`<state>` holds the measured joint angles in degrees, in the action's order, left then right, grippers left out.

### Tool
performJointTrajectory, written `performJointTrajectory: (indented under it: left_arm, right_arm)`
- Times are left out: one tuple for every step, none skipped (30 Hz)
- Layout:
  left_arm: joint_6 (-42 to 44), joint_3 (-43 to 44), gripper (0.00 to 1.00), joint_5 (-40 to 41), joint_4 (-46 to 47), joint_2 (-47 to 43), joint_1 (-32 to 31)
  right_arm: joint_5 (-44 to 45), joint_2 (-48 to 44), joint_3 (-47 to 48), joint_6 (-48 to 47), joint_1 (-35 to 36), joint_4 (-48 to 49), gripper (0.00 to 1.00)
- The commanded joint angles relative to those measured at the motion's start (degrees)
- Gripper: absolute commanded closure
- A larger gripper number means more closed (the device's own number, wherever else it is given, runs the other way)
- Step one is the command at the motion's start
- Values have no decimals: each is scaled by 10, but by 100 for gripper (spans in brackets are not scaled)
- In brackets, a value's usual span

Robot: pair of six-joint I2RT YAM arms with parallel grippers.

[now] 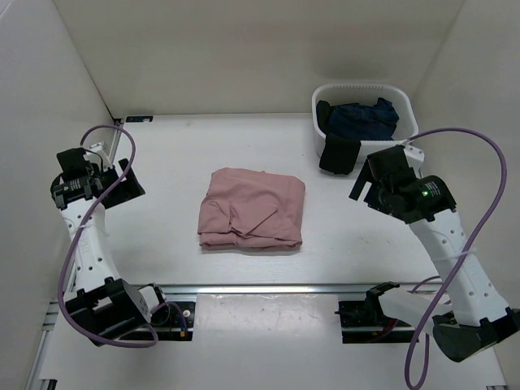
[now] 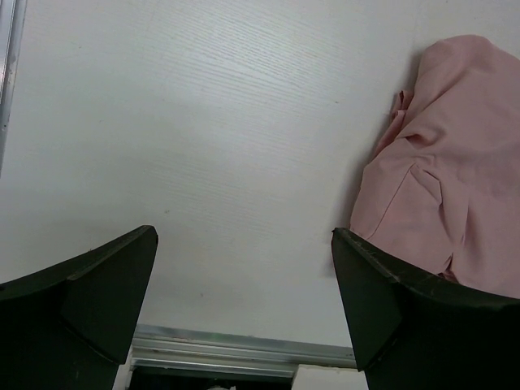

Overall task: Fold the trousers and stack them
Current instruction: Fold the trousers

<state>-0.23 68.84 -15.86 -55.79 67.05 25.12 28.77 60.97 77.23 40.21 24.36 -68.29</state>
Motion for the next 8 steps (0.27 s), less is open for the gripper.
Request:
performJointTrajectory:
  left_arm:
    - [2,18,0,10,-11,-20,2]
    - [2,24,0,15,-11,-25,2]
    - [2,24,0,15,-16,-25,2]
    - [2,30,0,15,-16,-25,2]
    - [2,30,0,15,-16,-31,2]
    - [2,30,0,15,-16,-31,2]
    - [2,30,0,15,-22,-31,2]
    - [2,30,0,15,-22,-31,2]
  right_arm:
    - [32,-14,20,-10,-1,-16,1]
    - [32,-14,20,-10,-1,-16,1]
    - [32,-14,20,-10,-1,-16,1]
    - [32,-14,13,-15,-1,-16,1]
    - [32,-14,13,-15,-1,-16,1]
    - [26,-14,13,-15,-1,-10,1]
    - [26,-14,7,-15,-1,-4,1]
    - [26,-14,7,-15,-1,-4,1]
